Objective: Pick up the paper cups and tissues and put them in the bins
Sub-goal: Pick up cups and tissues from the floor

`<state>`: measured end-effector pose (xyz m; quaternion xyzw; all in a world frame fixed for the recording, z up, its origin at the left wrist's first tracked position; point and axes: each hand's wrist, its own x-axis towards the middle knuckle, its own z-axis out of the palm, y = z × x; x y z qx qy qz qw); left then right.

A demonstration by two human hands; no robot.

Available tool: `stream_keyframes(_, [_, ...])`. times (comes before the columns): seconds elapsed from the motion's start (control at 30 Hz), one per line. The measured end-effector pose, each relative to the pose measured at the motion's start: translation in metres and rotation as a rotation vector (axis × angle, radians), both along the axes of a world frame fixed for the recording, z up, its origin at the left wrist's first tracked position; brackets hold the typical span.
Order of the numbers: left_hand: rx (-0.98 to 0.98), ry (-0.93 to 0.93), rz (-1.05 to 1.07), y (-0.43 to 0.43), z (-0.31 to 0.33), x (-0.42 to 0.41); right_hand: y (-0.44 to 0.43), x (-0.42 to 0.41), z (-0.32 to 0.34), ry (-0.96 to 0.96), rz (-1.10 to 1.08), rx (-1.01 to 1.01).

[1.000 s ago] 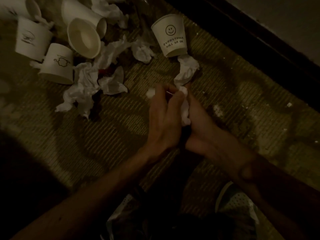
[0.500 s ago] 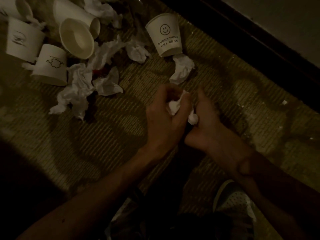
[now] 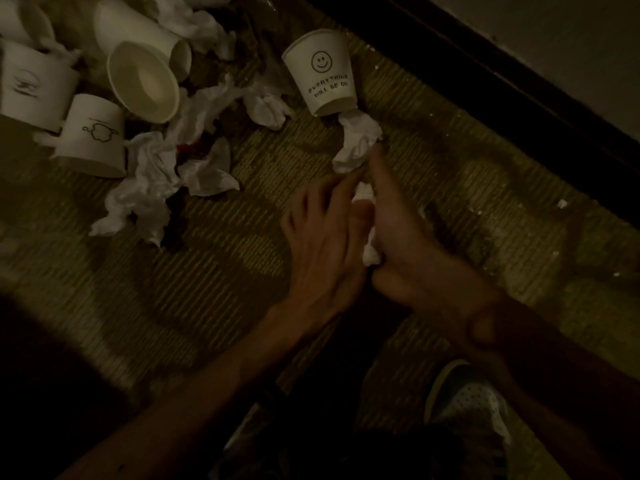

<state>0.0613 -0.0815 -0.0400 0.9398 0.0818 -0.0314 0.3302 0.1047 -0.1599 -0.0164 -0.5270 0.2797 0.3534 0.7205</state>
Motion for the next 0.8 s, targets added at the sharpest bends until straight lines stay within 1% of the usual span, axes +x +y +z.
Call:
stream_keyframes(0.03, [0.062, 0.104, -0.019, -0.001, -0.003, 0.001, 0.002, -0.004, -0.002, -0.034, 0.044, -0.083])
stream_keyframes(0.07, [-0.003, 0.186, -0.008, -0.002, -0.005, 0.003, 0.003, -0.006, -0.005, -0.055, 0.079, -0.153])
stream_keyframes(0.1, [-0.219, 0.236, 0.041, -0.003, -0.004, 0.005, 0.003, -0.008, -0.010, -0.064, 0.109, -0.194])
stream_keyframes(0.13, [-0.526, 0.233, 0.111, -0.004, 0.001, 0.010, 0.001, -0.008, -0.013, -0.058, 0.118, -0.219])
stream_keyframes(0.17, [-0.752, 0.213, 0.184, -0.006, 0.004, 0.014, -0.001, -0.005, -0.017, -0.042, 0.103, -0.239])
stream_keyframes(0.2, [-0.861, 0.190, 0.223, -0.005, 0.005, 0.019, -0.004, -0.002, -0.019, -0.019, 0.068, -0.256])
stream_keyframes(0.23, [-0.846, 0.161, 0.215, -0.004, 0.006, 0.026, -0.007, 0.002, -0.021, 0.006, 0.034, -0.276])
stream_keyframes(0.27, [-0.765, 0.117, 0.183, 0.000, 0.003, 0.034, -0.010, 0.006, -0.023, 0.025, 0.010, -0.302])
stream_keyframes(0.33, [-0.535, 0.057, 0.122, 0.010, -0.008, 0.056, -0.016, 0.015, -0.026, 0.043, -0.009, -0.338])
stream_keyframes(0.37, [-0.434, 0.050, 0.057, 0.015, -0.015, 0.067, -0.019, 0.018, -0.028, 0.046, -0.024, -0.336])
stream_keyframes(0.47, [-0.163, 0.122, -0.217, 0.024, -0.033, 0.094, -0.028, 0.030, -0.030, 0.056, -0.071, -0.306])
stream_keyframes(0.53, [-0.047, 0.173, -0.334, 0.025, -0.041, 0.107, -0.031, 0.034, -0.030, 0.057, -0.076, -0.302])
stream_keyframes(0.6, [-0.019, 0.162, -0.375, 0.023, -0.044, 0.113, -0.034, 0.036, -0.031, 0.038, -0.094, -0.327])
stream_keyframes(0.67, [-0.038, 0.086, -0.369, 0.022, -0.044, 0.114, -0.035, 0.036, -0.029, 0.045, -0.080, -0.340])
stream_keyframes(0.73, [-0.106, 0.079, -0.314, 0.025, -0.042, 0.112, -0.035, 0.035, -0.028, 0.043, -0.049, -0.341])
stream_keyframes(0.8, [-0.240, 0.116, -0.207, 0.027, -0.036, 0.107, -0.033, 0.034, -0.028, 0.023, -0.035, -0.343])
